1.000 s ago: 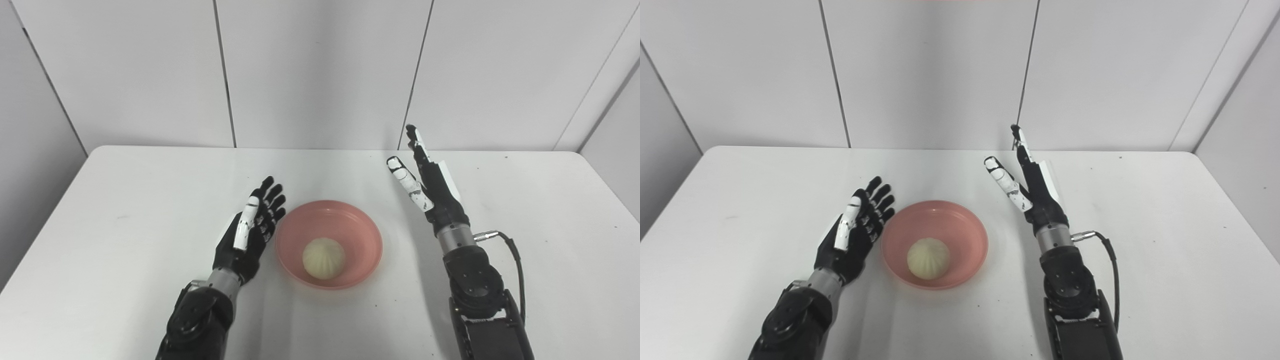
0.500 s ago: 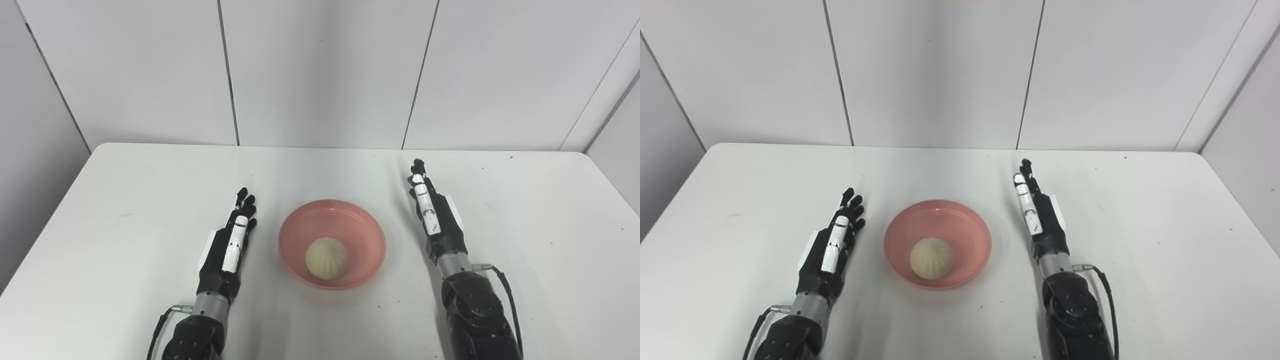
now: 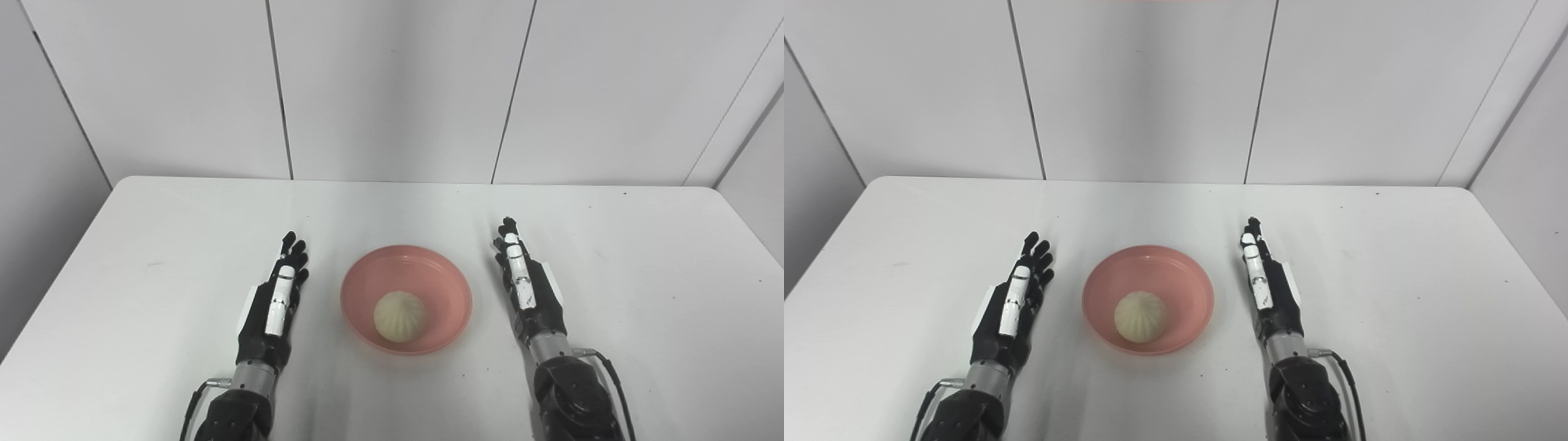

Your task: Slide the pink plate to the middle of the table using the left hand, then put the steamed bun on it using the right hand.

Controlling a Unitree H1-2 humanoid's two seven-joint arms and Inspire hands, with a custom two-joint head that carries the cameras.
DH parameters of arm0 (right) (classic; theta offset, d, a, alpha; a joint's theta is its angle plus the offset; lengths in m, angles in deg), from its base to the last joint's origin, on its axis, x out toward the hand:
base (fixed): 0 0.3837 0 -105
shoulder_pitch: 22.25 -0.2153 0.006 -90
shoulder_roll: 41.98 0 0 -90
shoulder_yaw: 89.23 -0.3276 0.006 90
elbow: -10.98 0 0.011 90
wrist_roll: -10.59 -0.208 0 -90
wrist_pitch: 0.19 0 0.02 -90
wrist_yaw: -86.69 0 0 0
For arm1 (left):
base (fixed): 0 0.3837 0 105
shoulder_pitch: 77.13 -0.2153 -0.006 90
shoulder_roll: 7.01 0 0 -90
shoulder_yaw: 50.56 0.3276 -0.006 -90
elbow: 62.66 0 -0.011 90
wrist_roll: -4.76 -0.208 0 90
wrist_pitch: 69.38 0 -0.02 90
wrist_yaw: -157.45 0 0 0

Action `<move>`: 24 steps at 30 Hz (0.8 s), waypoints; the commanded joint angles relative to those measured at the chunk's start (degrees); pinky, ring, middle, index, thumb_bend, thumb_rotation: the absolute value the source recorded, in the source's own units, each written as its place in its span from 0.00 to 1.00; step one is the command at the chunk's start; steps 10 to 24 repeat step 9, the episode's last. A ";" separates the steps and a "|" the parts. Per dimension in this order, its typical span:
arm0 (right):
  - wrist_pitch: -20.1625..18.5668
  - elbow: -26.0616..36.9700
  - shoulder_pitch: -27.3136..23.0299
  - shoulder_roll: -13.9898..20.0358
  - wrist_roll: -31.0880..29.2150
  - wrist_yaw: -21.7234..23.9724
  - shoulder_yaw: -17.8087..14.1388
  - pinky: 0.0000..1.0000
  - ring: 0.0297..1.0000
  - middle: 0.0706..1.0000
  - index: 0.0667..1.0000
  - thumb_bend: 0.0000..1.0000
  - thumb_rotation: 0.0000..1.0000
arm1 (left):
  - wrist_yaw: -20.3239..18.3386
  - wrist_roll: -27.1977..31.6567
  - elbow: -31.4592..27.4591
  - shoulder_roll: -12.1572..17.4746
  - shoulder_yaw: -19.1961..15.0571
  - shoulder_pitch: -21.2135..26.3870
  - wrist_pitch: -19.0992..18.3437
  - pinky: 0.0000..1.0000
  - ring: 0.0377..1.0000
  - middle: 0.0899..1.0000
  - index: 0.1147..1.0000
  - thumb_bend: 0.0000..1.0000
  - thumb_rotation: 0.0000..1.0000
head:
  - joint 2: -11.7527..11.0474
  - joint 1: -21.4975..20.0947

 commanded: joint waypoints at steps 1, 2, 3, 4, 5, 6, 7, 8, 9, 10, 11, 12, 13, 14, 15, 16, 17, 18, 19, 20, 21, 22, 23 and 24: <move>1.99 -2.20 0.37 -0.83 -1.64 2.27 0.69 1.00 1.00 1.00 1.00 0.22 1.00 | -1.03 1.23 5.17 0.75 -0.79 -1.79 -0.24 1.00 1.00 1.00 1.00 0.37 1.00 | 0.00 0.03; 2.76 -3.13 0.37 -0.82 -1.98 2.47 0.69 1.00 1.00 1.00 1.00 0.22 1.00 | -1.22 1.42 5.89 0.89 -0.87 -1.71 0.00 1.00 1.00 1.00 1.00 0.36 1.00 | 0.00 0.03; 3.77 -4.43 0.31 -0.89 -2.12 2.40 0.61 1.00 1.00 1.00 1.00 0.21 1.00 | -1.37 1.59 7.12 1.08 -1.08 -1.45 0.31 1.00 1.00 1.00 1.00 0.36 1.00 | -0.40 0.23; 4.48 -5.34 0.27 -0.92 -2.23 2.34 0.57 1.00 1.00 1.00 1.00 0.21 1.00 | -1.49 1.72 8.00 1.20 -1.24 -1.26 0.54 1.00 1.00 1.00 1.00 0.36 1.00 | -0.40 0.23; 5.22 -6.16 0.25 -0.98 -2.24 2.24 0.53 1.00 1.00 1.00 1.00 0.21 1.00 | -1.61 1.87 8.73 1.30 -1.45 -1.10 0.66 1.00 1.00 1.00 1.00 0.36 1.00 | -0.77 0.36; 5.81 -6.86 0.23 -1.01 -2.34 2.22 0.47 1.00 1.00 1.00 1.00 0.21 1.00 | -1.75 2.05 9.32 1.35 -1.65 -0.94 0.70 1.00 0.99 1.00 0.99 0.36 1.00 | -0.77 0.36; 6.17 -7.61 0.19 -0.98 -2.50 2.26 0.33 1.00 1.00 1.00 1.00 0.21 1.00 | -1.80 2.34 9.59 1.26 -1.91 -0.75 0.36 1.00 0.99 1.00 0.99 0.36 1.00 | -0.77 0.36; 6.56 -8.27 0.19 -0.96 -2.55 2.30 0.24 1.00 1.00 1.00 1.00 0.21 1.00 | -1.85 2.66 9.88 1.20 -2.14 -0.58 0.00 0.99 0.99 1.00 0.99 0.36 1.00 | -0.75 0.70; 6.87 -8.98 0.14 -0.94 -2.69 2.33 0.06 1.00 1.00 1.00 1.00 0.21 1.00 | -1.89 2.94 10.04 1.12 -2.34 -0.45 -0.47 0.99 0.98 0.99 0.98 0.36 1.00 | -0.74 0.75; 6.87 -8.98 0.14 -0.94 -2.69 2.33 0.06 1.00 1.00 1.00 1.00 0.21 1.00 | -1.89 2.94 10.04 1.12 -2.34 -0.45 -0.47 0.99 0.98 0.99 0.98 0.36 1.00 | -0.74 0.75; 6.87 -8.98 0.14 -0.94 -2.69 2.33 0.06 1.00 1.00 1.00 1.00 0.21 1.00 | -1.89 2.94 10.04 1.12 -2.34 -0.45 -0.47 0.99 0.98 0.99 0.98 0.36 1.00 | -0.74 0.75; 6.87 -8.98 0.14 -0.94 -2.69 2.33 0.06 1.00 1.00 1.00 1.00 0.21 1.00 | -1.89 2.94 10.04 1.12 -2.34 -0.45 -0.47 0.99 0.98 0.99 0.98 0.36 1.00 | -0.74 0.75; 6.87 -8.98 0.14 -0.94 -2.69 2.33 0.06 1.00 1.00 1.00 1.00 0.21 1.00 | -1.89 2.94 10.04 1.12 -2.34 -0.45 -0.47 0.99 0.98 0.99 0.98 0.36 1.00 | -0.74 0.75; 6.87 -8.98 0.14 -0.94 -2.69 2.33 0.06 1.00 1.00 1.00 1.00 0.21 1.00 | -1.89 2.94 10.04 1.12 -2.34 -0.45 -0.47 0.99 0.98 0.99 0.98 0.36 1.00 | -0.74 0.75; 6.87 -8.98 0.14 -0.94 -2.69 2.33 0.06 1.00 1.00 1.00 1.00 0.21 1.00 | -1.89 2.94 10.04 1.12 -2.34 -0.45 -0.47 0.99 0.98 0.99 0.98 0.36 1.00 | -0.74 0.75; 6.87 -8.98 0.14 -0.94 -2.69 2.33 0.06 1.00 1.00 1.00 1.00 0.21 1.00 | -1.89 2.94 10.04 1.12 -2.34 -0.45 -0.47 0.99 0.98 0.99 0.98 0.36 1.00 | -0.74 0.75; 6.87 -8.98 0.14 -0.94 -2.69 2.33 0.06 1.00 1.00 1.00 1.00 0.21 1.00 | -1.89 2.94 10.04 1.12 -2.34 -0.45 -0.47 0.99 0.98 0.99 0.98 0.36 1.00 | -0.74 0.75; 6.87 -8.98 0.14 -0.94 -2.69 2.33 0.06 1.00 1.00 1.00 1.00 0.21 1.00 | -1.89 2.94 10.04 1.12 -2.34 -0.45 -0.47 0.99 0.98 0.99 0.98 0.36 1.00 | -0.74 0.75; 6.87 -8.98 0.14 -0.94 -2.69 2.33 0.06 1.00 1.00 1.00 1.00 0.21 1.00 | -1.89 2.94 10.04 1.12 -2.34 -0.45 -0.47 0.99 0.98 0.99 0.98 0.36 1.00 | -0.74 0.75; 6.87 -8.98 0.14 -0.94 -2.69 2.33 0.06 1.00 1.00 1.00 1.00 0.21 1.00 | -1.89 2.94 10.04 1.12 -2.34 -0.45 -0.47 0.99 0.98 0.99 0.98 0.36 1.00 | -0.74 0.75; 6.87 -8.98 0.14 -0.94 -2.69 2.33 0.06 1.00 1.00 1.00 1.00 0.21 1.00 | -1.89 2.94 10.04 1.12 -2.34 -0.45 -0.47 0.99 0.98 0.99 0.98 0.36 1.00 | -0.74 0.75; 6.87 -8.98 0.14 -0.94 -2.69 2.33 0.06 1.00 1.00 1.00 1.00 0.21 1.00 | -1.89 2.94 10.04 1.12 -2.34 -0.45 -0.47 0.99 0.98 0.99 0.98 0.36 1.00 | -0.74 0.75; 6.87 -8.98 0.14 -0.94 -2.69 2.33 0.06 1.00 1.00 1.00 1.00 0.21 1.00 | -1.89 2.94 10.04 1.12 -2.34 -0.45 -0.47 0.99 0.98 0.99 0.98 0.36 1.00 | -0.74 0.75; 6.87 -8.98 0.14 -0.94 -2.69 2.33 0.06 1.00 1.00 1.00 1.00 0.21 1.00 | -1.89 2.94 10.04 1.12 -2.34 -0.45 -0.47 0.99 0.98 0.99 0.98 0.36 1.00 | -0.74 0.75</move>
